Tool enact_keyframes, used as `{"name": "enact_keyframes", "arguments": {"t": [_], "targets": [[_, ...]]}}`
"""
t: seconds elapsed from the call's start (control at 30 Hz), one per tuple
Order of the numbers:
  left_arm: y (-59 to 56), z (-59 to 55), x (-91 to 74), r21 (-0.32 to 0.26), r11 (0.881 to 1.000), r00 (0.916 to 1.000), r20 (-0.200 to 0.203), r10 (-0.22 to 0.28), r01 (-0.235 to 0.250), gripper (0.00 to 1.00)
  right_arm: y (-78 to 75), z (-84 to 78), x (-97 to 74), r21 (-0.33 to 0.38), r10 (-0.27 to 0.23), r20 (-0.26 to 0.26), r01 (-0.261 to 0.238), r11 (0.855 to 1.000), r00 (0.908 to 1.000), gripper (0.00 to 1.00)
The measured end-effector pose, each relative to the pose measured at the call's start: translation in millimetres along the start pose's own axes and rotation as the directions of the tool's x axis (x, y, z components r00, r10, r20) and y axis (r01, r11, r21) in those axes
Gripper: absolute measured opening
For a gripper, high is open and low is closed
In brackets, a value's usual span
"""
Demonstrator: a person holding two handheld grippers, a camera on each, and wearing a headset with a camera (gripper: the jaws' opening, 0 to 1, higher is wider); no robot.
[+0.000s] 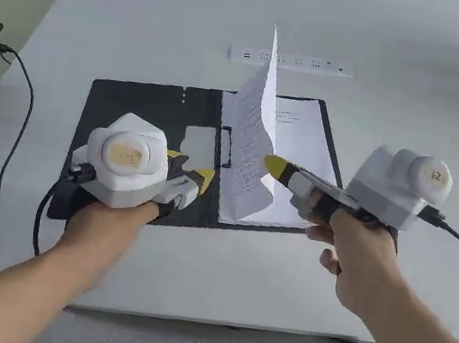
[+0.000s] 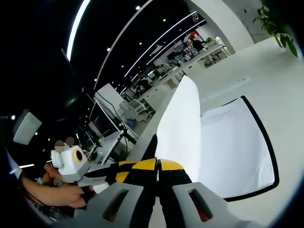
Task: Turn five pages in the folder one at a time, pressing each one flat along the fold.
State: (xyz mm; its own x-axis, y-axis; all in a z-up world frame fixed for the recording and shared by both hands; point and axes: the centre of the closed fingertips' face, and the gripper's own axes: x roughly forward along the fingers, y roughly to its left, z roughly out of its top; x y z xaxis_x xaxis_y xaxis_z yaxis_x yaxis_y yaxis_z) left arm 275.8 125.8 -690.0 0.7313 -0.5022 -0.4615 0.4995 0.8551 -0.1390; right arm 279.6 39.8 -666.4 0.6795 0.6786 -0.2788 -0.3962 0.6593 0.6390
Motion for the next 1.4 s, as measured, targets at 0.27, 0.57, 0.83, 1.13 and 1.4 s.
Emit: {"name": "enact_keyframes", "arguments": {"t": [0.27,0.57,0.83,1.13,1.4], "targets": [[16.8,8.9,-41.1,-0.024,0.999,0.9994,0.025,0.025,-0.024,0.34,22.9,-12.8,22.5,-0.026,0.031,-0.04,-0.032,0.999,0.9987,0.0],[43.0,0.4,-84.7,-0.06,0.996,0.9971,0.027,0.071,-0.069,0.38,39.7,-39.7,48.0,-0.05,0.033,-0.098,-0.038,0.998,0.9946,0.0],[67.4,-15.8,-116.8,-0.097,0.987,0.9907,0.028,0.133,-0.13,0.38,46.1,-65.5,66.5,-0.056,0.038,-0.164,-0.048,0.997,0.9858,0.0],[81.4,-33.6,-143.1,-0.135,0.975,0.9838,0.016,0.178,-0.175,0.37,51.2,-93.6,91.7,-0.045,0.041,-0.222,-0.052,0.998,0.9742,0.0],[93.9,-48.0,-155.5,-0.155,0.968,0.9796,-0.002,0.201,-0.199,0.36,57.2,-114.6,121.9,-0.008,0.05,-0.253,-0.054,0.999,0.9663,0.0]]}}
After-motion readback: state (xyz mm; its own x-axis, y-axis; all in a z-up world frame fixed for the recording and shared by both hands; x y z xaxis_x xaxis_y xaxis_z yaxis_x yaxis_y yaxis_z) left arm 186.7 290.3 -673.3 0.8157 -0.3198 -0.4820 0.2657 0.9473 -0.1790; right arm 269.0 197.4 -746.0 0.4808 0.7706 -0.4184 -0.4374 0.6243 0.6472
